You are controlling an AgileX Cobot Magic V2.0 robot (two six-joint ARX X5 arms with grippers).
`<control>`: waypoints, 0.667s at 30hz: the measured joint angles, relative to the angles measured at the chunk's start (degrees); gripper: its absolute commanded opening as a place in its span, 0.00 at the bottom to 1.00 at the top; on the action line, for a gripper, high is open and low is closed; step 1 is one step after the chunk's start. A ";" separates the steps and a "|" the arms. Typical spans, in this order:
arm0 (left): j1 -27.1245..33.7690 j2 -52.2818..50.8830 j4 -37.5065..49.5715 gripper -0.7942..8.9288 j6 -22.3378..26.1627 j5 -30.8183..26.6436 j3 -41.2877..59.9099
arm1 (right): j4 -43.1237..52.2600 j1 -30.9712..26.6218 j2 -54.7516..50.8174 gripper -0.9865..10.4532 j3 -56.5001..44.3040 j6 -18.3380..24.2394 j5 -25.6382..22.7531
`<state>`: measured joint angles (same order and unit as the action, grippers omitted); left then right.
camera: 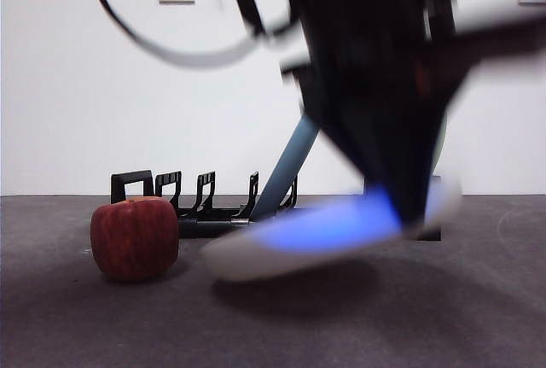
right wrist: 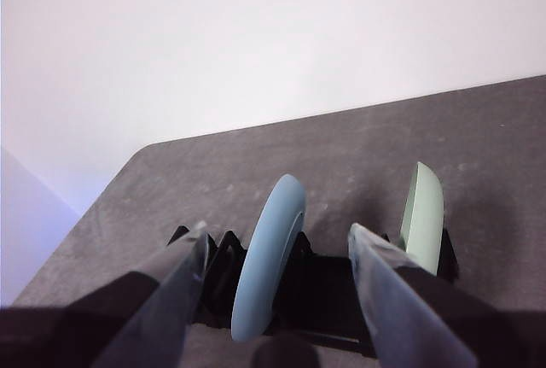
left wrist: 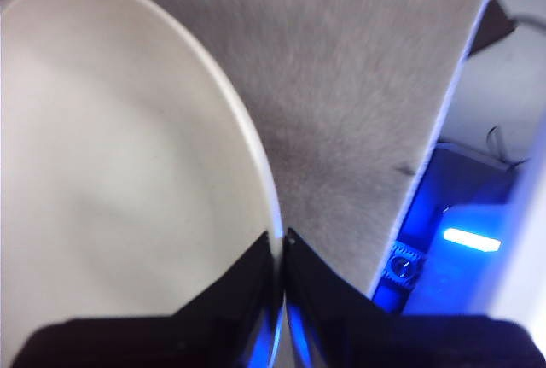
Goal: Take the yellow plate from the plate rack,put the plate on the table,take the apple from the table,put the apple in the plate
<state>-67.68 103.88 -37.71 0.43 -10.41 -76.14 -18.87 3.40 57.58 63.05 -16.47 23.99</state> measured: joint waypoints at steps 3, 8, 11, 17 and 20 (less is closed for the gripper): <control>-0.07 3.45 1.01 0.08 0.13 -0.42 0.13 | -0.09 0.00 0.00 0.33 0.00 0.02 0.00; -0.24 5.18 1.05 0.42 0.11 0.09 0.13 | -0.07 0.00 0.00 0.33 0.00 0.00 0.02; -0.24 4.96 1.09 0.44 -0.09 0.00 0.13 | -0.04 0.02 0.00 0.34 0.00 0.04 0.04; 0.17 -1.75 2.08 0.44 -1.38 -3.80 0.52 | 0.04 1.84 0.00 0.35 0.00 1.16 0.07; 1.18 -8.28 2.40 0.44 -1.84 -7.67 0.50 | 0.07 3.52 0.00 0.43 0.00 2.71 0.04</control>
<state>-66.50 95.59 -35.31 -1.41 -18.09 -75.64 -18.81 6.92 57.58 63.05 -13.76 24.03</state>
